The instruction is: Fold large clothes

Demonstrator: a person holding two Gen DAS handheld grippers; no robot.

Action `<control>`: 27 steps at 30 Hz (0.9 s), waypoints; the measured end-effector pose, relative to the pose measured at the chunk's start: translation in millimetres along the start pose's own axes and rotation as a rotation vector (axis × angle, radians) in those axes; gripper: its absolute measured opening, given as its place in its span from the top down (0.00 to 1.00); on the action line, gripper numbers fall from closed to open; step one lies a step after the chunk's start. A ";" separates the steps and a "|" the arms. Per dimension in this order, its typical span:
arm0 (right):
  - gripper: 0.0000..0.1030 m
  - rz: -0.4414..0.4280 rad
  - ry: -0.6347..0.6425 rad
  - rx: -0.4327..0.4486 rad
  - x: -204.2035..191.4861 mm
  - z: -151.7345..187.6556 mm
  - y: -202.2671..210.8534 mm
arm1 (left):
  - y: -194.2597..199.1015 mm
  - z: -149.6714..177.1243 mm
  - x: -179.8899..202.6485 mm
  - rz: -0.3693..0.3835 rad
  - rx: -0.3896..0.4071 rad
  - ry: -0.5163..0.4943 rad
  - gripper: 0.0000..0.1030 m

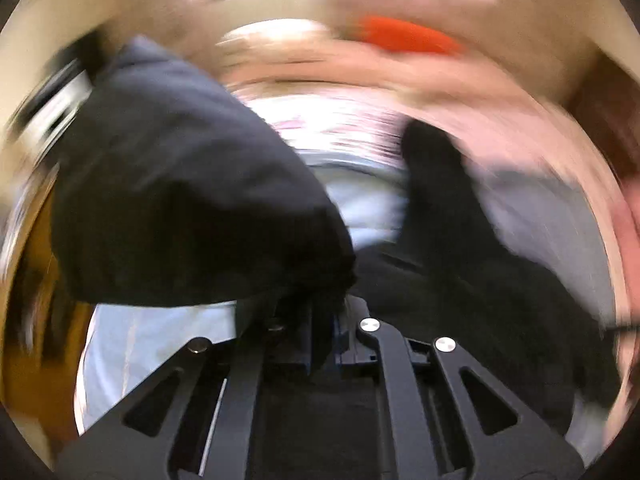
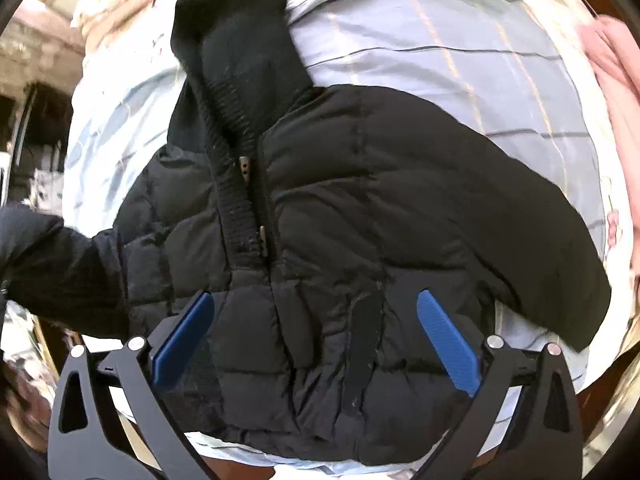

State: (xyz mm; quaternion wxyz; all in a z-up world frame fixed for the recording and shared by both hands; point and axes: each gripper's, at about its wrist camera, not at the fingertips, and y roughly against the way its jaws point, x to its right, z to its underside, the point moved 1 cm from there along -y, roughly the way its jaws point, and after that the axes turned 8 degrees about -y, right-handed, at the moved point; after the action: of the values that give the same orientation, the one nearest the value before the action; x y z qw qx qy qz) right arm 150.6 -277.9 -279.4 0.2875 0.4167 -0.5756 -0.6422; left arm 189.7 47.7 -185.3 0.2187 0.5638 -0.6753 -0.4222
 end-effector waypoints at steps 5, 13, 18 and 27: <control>0.01 0.094 -0.093 0.037 57.4 13.1 18.8 | -37.3 51.3 148.2 0.038 -0.112 -0.375 0.91; 0.01 0.097 -0.286 0.027 139.3 28.4 25.9 | -78.2 118.3 193.6 0.124 -0.259 -0.531 0.17; 0.01 0.103 -0.254 0.019 126.3 28.8 11.4 | -22.4 120.9 204.3 0.282 -0.103 -0.671 0.02; 0.01 0.105 0.137 0.021 -21.9 18.9 -58.0 | -61.2 71.5 49.8 0.099 -0.205 -0.153 0.02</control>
State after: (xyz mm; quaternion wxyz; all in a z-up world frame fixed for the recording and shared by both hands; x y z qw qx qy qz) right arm 151.2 -239.9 -331.8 0.3553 0.4320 -0.5823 -0.5900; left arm 156.4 23.2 -283.4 0.2435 0.4707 -0.6702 -0.5196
